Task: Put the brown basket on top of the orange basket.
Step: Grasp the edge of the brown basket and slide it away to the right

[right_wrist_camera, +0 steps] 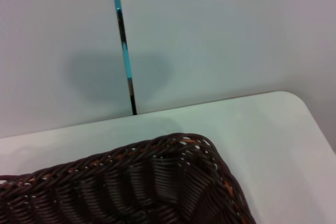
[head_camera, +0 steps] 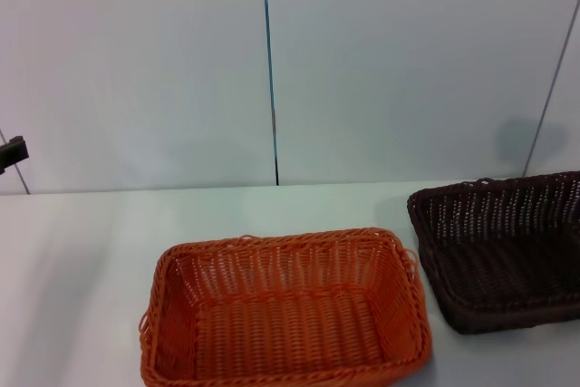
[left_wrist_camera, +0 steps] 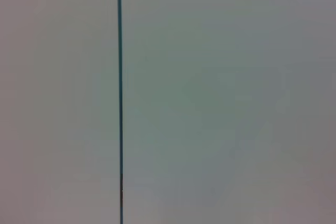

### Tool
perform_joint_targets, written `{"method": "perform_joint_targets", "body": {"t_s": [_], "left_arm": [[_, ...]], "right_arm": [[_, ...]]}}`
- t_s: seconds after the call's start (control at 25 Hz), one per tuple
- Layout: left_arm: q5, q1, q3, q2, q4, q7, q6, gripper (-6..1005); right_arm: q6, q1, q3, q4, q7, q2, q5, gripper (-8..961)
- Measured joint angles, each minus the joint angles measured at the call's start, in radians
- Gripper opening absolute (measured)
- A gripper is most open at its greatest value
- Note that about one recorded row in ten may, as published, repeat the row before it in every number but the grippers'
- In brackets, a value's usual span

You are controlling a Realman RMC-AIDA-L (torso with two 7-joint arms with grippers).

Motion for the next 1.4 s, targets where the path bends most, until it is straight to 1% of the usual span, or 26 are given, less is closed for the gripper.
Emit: {"method": "perform_joint_targets", "body": {"t_s": [0.12, 0.28, 0.36, 0.56, 0.68, 0.8, 0.88, 0.96, 1.04, 1.28, 1.4], "left_arm": [[0.0, -0.001, 0.0, -0.001, 0.0, -0.002, -0.009, 908], [0.0, -0.005, 0.0, -0.001, 0.0, -0.002, -0.024, 908], [0.0, -0.005, 0.0, -0.002, -0.002, -0.003, -0.025, 908], [0.0, -0.006, 0.001, -0.003, 0.003, -0.003, -0.028, 909], [0.0, -0.006, 0.001, -0.003, 0.004, -0.004, -0.037, 909], [0.0, -0.006, 0.001, -0.003, 0.002, -0.005, -0.039, 909], [0.0, -0.007, 0.002, -0.003, 0.001, -0.006, -0.04, 909], [0.0, -0.008, 0.002, -0.003, 0.001, -0.006, -0.042, 909], [0.0, -0.009, 0.002, -0.004, 0.001, -0.006, -0.049, 908], [0.0, -0.01, 0.001, -0.005, 0.002, -0.006, -0.063, 908], [0.0, -0.012, 0.001, -0.005, 0.007, -0.006, -0.067, 908]], "right_arm": [[-0.031, -0.003, -0.011, -0.022, 0.0, 0.005, 0.002, 837], [-0.043, 0.046, -0.014, -0.14, 0.0, -0.005, 0.005, 836], [-0.054, 0.067, -0.024, -0.178, 0.0, -0.009, 0.004, 835], [-0.102, 0.083, -0.035, -0.24, 0.0, -0.01, 0.006, 834], [-0.108, 0.085, -0.043, -0.245, 0.0, -0.01, 0.006, 833], [-0.124, 0.087, -0.059, -0.254, 0.0, -0.006, 0.006, 833], [-0.148, 0.101, -0.069, -0.296, 0.0, -0.002, 0.007, 832], [-0.154, 0.106, -0.073, -0.312, 0.0, -0.001, 0.008, 832], [-0.161, 0.115, -0.1, -0.331, 0.0, 0.002, 0.009, 831], [-0.194, 0.112, -0.109, -0.349, 0.0, 0.013, 0.008, 830], [-0.216, 0.108, -0.115, -0.363, 0.0, 0.014, 0.008, 829]]}}
